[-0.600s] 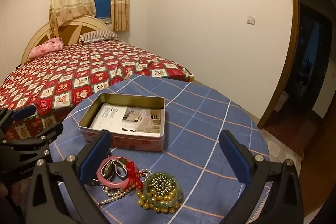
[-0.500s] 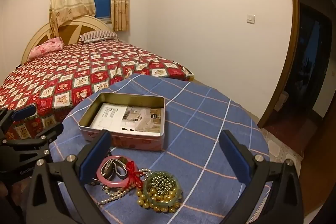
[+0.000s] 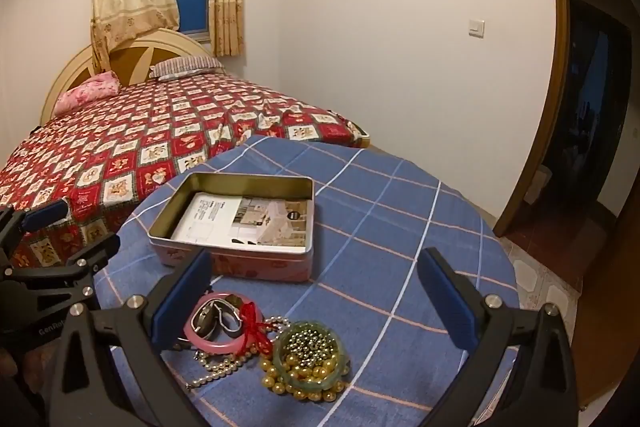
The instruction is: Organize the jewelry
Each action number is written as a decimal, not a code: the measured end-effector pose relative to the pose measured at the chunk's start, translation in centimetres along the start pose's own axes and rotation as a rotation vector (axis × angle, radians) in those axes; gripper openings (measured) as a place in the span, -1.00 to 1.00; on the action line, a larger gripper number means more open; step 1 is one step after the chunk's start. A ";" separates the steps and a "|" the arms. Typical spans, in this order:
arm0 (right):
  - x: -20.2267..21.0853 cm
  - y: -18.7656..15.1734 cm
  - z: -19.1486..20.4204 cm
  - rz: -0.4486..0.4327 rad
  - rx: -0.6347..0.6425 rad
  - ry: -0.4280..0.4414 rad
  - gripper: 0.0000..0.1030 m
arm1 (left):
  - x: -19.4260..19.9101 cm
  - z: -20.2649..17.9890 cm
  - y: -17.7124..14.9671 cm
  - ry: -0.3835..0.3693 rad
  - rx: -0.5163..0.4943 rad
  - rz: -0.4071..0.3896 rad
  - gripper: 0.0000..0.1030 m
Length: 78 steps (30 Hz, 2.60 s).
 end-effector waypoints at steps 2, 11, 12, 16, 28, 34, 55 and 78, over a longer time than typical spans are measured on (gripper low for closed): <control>-0.1 -0.2 -0.2 0.001 -0.002 0.000 1.00 | 0.0 0.0 0.0 0.000 0.000 0.000 0.57; -0.2 -0.3 0.0 0.009 -0.006 0.005 1.00 | 0.1 0.1 0.2 0.008 0.000 -0.004 0.57; -0.2 -0.3 0.0 0.009 -0.007 0.005 1.00 | 0.1 0.1 0.2 0.009 -0.001 -0.005 0.57; -0.2 -0.4 0.0 0.011 -0.008 0.006 1.00 | 0.1 0.1 0.1 0.009 -0.002 -0.005 0.57; -0.3 -0.7 0.1 0.014 -0.015 0.007 1.00 | 0.2 0.4 0.2 0.014 -0.001 -0.009 0.57; -0.3 -0.7 0.1 0.014 -0.015 0.006 1.00 | 0.1 0.3 0.1 0.013 -0.002 -0.009 0.57; -0.4 -0.9 0.4 0.020 -0.016 0.011 1.00 | 0.1 0.8 0.0 0.015 0.002 -0.003 0.57; -0.7 -1.5 0.6 0.027 -0.023 0.013 1.00 | -1.6 0.7 -1.3 0.027 -0.011 0.032 0.56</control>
Point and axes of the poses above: each gripper's, at about its wrist camera, not at the fingertips, and x roughly against the way its jaws point, z to its left, y to its top, the point moved 8 cm from there along -x, roughly the way its jaws point, and after that the axes turned 10 degrees about x, right-handed, at the moved point
